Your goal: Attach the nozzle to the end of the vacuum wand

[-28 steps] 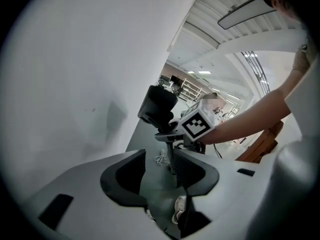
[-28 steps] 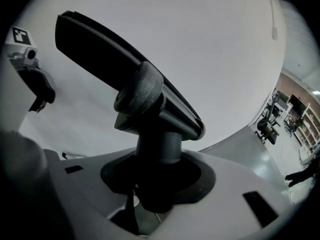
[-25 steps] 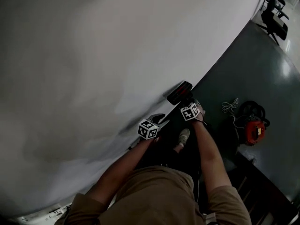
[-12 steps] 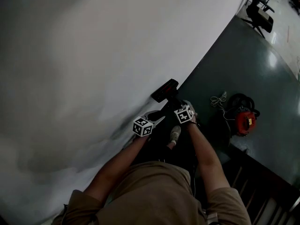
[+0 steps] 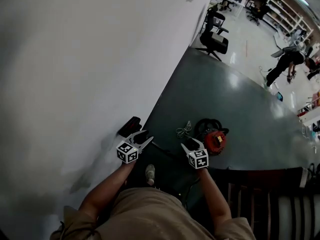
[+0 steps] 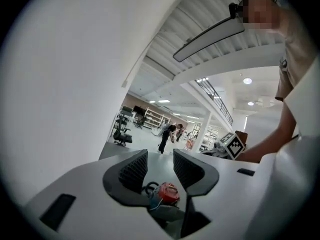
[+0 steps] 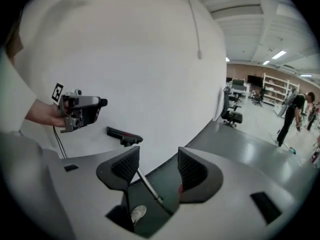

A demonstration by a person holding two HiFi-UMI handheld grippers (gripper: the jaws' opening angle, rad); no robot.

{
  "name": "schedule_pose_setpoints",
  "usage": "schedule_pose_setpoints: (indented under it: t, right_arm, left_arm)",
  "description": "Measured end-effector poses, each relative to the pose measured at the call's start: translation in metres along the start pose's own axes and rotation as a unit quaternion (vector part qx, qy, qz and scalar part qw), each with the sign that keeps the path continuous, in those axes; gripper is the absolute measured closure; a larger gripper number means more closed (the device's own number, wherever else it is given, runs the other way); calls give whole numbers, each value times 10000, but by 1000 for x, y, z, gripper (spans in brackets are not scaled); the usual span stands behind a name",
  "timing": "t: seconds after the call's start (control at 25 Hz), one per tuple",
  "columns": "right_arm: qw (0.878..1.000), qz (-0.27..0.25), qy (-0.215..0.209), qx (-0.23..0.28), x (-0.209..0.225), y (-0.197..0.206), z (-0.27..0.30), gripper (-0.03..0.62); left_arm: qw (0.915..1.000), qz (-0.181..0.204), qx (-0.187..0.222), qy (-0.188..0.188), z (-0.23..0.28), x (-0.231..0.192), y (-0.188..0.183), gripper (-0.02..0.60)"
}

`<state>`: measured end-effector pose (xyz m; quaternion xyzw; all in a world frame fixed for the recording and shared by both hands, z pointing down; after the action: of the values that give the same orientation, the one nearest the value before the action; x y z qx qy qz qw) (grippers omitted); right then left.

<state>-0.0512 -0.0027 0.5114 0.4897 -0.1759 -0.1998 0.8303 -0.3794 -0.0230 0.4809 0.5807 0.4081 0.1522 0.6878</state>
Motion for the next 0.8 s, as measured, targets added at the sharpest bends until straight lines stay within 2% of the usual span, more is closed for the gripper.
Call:
schedule_pose_setpoints:
  t: [0.08, 0.2, 0.32, 0.44, 0.64, 0.8]
  right_arm:
    - [9985, -96, 349, 402, 19, -32, -62, 350]
    - [9904, -234, 888, 1030, 64, -58, -126, 349]
    - [9765, -166, 1349, 1672, 92, -84, -199, 350]
    - [9591, -67, 1716, 2251, 97, -107, -279, 350]
    - [9307, -28, 2077, 3010, 79, -106, -399, 350]
    - [9168, -82, 2314, 3254, 64, -80, -481, 350]
  left_arm:
    - [9997, 75, 173, 147, 9, 23, -28, 414]
    - [9976, 200, 412, 516, 54, 44, -46, 414]
    - [9923, 476, 607, 974, 95, 85, -73, 414]
    - [9842, 728, 798, 1406, 117, 141, -105, 414]
    - [9675, 1091, 1162, 1963, 120, 227, -127, 414]
    - [9582, 1312, 1343, 2160, 105, 285, -121, 414]
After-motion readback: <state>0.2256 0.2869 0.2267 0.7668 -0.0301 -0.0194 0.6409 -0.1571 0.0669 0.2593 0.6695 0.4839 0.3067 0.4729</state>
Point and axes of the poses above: the fingertips, and each gripper's own axes: z forward along the fingers, x to its right, y out of its underside, the point moved 10 cm from there along -z, backward along the fingers, and after that the axes turned 11 degrees about x, right-handed, at the moved point
